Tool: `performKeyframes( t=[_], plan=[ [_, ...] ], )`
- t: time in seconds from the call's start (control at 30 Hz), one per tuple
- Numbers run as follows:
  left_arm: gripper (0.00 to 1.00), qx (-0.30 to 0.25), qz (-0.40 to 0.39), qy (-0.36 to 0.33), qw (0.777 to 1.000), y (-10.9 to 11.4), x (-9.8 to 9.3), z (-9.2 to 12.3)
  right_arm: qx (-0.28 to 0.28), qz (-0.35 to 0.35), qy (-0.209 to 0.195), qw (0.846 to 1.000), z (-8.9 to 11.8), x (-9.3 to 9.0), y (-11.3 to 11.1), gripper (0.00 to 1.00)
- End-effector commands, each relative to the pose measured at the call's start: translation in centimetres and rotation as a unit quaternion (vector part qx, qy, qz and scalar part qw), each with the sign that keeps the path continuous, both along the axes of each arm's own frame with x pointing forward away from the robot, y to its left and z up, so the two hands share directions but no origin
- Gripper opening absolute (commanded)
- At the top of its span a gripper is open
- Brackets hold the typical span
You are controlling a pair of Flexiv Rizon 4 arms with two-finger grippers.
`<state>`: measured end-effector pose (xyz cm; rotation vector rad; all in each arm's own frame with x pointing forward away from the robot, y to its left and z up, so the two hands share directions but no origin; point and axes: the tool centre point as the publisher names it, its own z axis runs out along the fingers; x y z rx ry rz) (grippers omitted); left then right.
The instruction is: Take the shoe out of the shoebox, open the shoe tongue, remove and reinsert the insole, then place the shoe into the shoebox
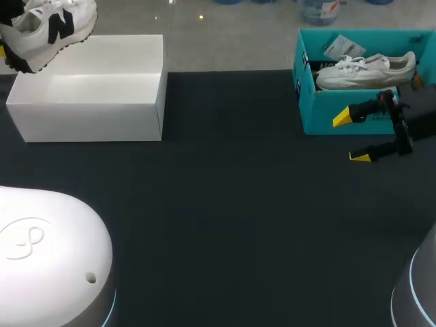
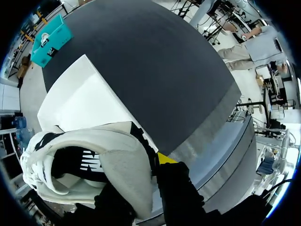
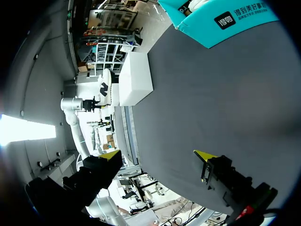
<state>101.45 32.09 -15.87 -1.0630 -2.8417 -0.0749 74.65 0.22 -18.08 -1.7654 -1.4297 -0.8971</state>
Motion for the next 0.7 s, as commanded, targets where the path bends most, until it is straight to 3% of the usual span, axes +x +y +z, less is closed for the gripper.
performKeyframes(
  t=[0.03,0.3,0.47,0.5,0.7],
  plan=[
    [0.0,0.04,-0.35,0.021,0.936,0.0,-0.1,0.3,-0.002,0.0,0.001,1.0,0.0,0.0,0.1,1.0],
    [0.0,0.04,-0.35,0.021,0.936,0.0,-0.1,0.3,-0.002,0.0,0.001,1.0,0.0,0.0,0.1,1.0],
    [0.0,0.057,-0.512,-0.001,0.857,1.0,1.0,0.2,-0.002,0.0,0.001,1.0,0.0,0.0,0.1,1.0],
    [0.0,0.035,-0.545,0.015,0.838,1.2,1.3,0.4,-0.002,0.0,0.001,1.0,0.0,0.0,0.1,1.0],
    [0.0,0.035,-0.574,0.012,0.818,0.9,3.8,0.3,-0.002,0.0,0.001,1.0,0.0,0.0,0.1,1.0]
  ],
)
